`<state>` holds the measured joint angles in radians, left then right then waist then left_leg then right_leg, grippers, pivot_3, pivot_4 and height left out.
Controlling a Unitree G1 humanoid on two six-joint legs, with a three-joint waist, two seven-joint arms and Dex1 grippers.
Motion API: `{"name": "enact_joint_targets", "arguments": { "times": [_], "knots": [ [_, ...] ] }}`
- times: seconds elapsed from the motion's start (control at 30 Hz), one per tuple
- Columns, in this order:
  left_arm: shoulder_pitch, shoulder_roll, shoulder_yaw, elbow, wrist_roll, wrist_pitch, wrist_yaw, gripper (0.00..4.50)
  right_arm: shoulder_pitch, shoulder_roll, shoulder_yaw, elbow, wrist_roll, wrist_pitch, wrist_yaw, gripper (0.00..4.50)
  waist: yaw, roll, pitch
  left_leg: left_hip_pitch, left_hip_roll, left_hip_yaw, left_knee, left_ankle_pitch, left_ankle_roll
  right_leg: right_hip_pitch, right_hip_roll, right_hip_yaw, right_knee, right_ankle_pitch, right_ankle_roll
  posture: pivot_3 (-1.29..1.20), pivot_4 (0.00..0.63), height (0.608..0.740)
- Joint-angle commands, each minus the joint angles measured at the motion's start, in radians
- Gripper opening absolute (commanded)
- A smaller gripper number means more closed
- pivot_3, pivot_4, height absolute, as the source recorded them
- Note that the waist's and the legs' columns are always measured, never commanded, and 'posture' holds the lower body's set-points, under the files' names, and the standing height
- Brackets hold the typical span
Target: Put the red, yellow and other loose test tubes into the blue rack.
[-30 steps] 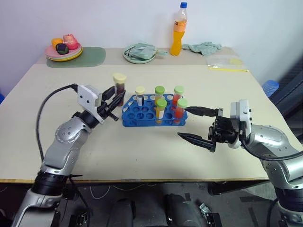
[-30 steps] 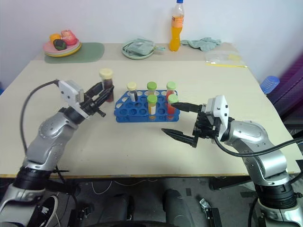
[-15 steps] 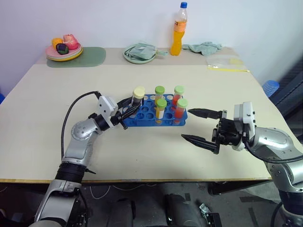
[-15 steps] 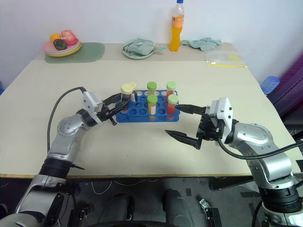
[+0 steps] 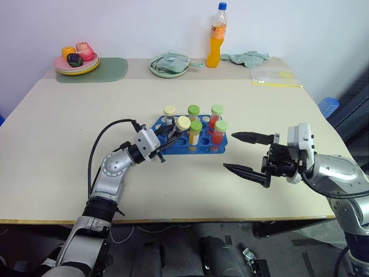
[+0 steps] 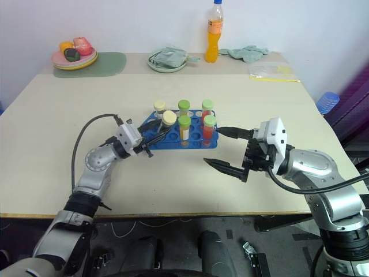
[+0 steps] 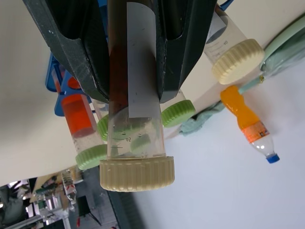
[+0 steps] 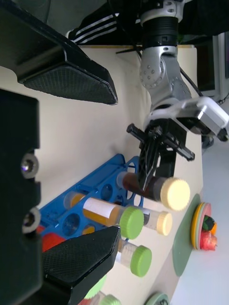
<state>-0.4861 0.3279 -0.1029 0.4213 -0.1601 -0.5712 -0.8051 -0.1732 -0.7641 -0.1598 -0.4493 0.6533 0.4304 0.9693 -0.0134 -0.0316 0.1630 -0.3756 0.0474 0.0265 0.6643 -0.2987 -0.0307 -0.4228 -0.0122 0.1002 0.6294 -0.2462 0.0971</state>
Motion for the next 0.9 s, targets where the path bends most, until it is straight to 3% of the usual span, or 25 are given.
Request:
{"name": "enact_joint_targets", "arguments": {
  "times": [0.03, 0.43, 0.9],
  "knots": [
    [-0.027, -0.015, 0.012, 0.047, 0.006, -0.055, 0.006, 0.77, -0.001, -0.015, -0.037, -0.038, 0.02, 0.0, -0.002, 4.5, 0.0, 0.0, 0.0, 0.0, 0.0, 0.0, 0.0, 0.0, 0.0, 0.0, 0.0, 0.0, 0.0, 0.0, 0.0, 0.0, 0.15, 0.74],
    [-0.063, -0.031, 0.006, 0.149, 0.045, -0.128, 0.032, 0.77, 0.002, -0.022, -0.049, -0.049, 0.023, 0.013, -0.006, 4.5, 0.0, 0.0, 0.0, 0.001, 0.0, 0.0, 0.0, 0.0, 0.0, 0.0, 0.0, 0.0, 0.001, 0.0, 0.0, 0.0, 0.15, 0.74],
    [-0.068, -0.039, 0.055, 0.087, -0.005, -0.056, 0.064, 0.77, -0.002, -0.013, -0.038, -0.041, 0.005, -0.002, -0.007, 4.5, 0.0, 0.0, 0.0, 0.0, 0.0, 0.0, 0.0, 0.0, 0.001, 0.001, 0.0, 0.0, 0.001, 0.0, 0.0, 0.0, 0.15, 0.74]
  ]
}}
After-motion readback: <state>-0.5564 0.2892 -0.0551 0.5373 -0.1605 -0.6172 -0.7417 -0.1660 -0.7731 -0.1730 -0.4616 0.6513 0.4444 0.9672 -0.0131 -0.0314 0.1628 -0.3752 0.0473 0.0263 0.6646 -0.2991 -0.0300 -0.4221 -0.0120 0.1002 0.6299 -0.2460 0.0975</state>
